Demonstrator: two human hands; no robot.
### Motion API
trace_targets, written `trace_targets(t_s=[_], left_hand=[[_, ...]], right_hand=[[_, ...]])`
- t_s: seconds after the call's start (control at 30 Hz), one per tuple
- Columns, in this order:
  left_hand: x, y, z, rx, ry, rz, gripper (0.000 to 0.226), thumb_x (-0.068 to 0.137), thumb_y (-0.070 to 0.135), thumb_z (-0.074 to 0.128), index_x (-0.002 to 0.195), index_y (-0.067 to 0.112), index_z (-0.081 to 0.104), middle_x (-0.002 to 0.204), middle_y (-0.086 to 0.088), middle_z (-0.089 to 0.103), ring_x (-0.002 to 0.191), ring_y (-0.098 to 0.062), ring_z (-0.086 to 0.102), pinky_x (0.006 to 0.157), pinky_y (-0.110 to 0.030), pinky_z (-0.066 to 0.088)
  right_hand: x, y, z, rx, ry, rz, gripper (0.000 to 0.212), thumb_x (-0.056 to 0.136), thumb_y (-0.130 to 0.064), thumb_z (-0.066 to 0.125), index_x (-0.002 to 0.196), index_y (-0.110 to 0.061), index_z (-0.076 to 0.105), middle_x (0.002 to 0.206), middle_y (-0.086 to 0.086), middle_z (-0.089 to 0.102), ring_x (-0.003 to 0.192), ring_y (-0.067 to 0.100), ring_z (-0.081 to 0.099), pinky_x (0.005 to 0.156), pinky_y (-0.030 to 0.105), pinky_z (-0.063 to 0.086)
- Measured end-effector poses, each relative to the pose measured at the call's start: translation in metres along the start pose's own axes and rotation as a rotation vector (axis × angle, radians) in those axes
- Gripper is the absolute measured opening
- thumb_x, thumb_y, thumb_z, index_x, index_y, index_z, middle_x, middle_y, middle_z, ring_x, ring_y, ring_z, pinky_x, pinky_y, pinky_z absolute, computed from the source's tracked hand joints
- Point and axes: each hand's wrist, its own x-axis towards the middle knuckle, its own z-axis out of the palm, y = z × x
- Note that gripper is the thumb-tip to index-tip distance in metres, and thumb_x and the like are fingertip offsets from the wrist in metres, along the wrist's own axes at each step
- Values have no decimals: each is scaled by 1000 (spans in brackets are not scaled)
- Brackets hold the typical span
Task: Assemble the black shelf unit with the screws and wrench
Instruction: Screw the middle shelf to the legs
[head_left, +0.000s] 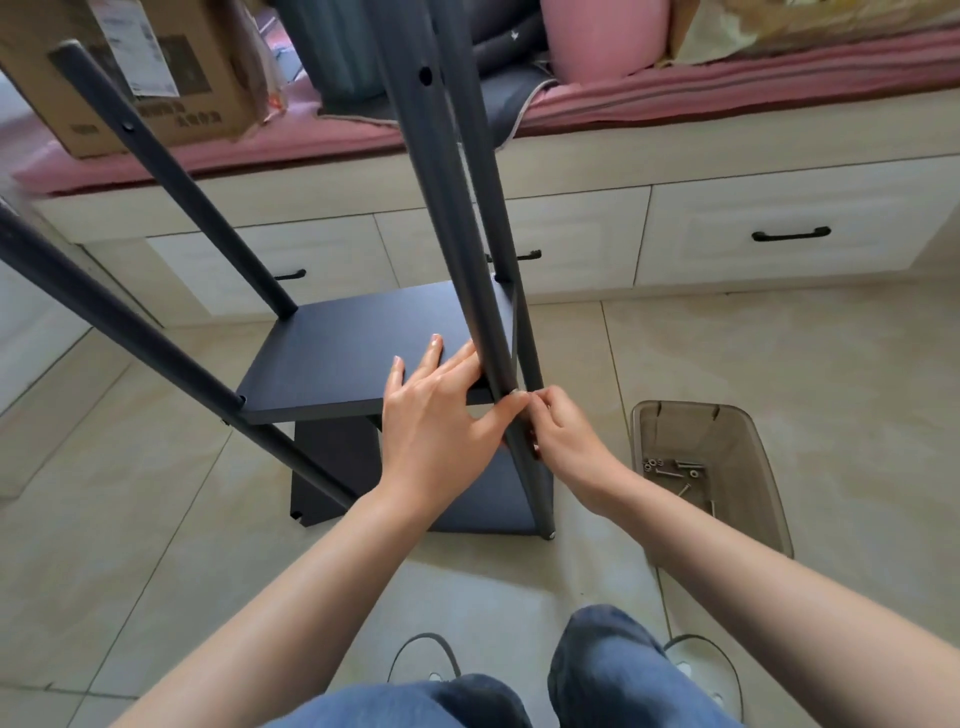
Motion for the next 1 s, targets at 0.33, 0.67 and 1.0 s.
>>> trace_targets(t_s=[0.33,0.67,1.0], left_hand=[[-7,-29,-62,-240,175,-195,35,88,41,73,120,27,70,117,-3,73,140,-30,43,118,-52,22],[-17,-77,-103,-562,237,-277,31,86,37,76,83,63,59,102,11,72,105,-7,65,100,-36,51],[-37,-125,-124,-770,358,-351,28,86,30,77,85,57,67,92,25,73,96,9,66,74,0,44]], right_hand=[[2,-42,46,-18,-78,9,25,107,-34,35,99,-15,50,84,6,70,86,16,74,98,49,51],[9,-76,94,-180,-163,-103,19,105,-36,39,101,-22,50,74,-7,73,88,17,73,97,51,51],[14,-95,141,-324,-245,-127,20,105,-37,40,105,-21,52,89,9,72,95,24,70,91,45,53]])
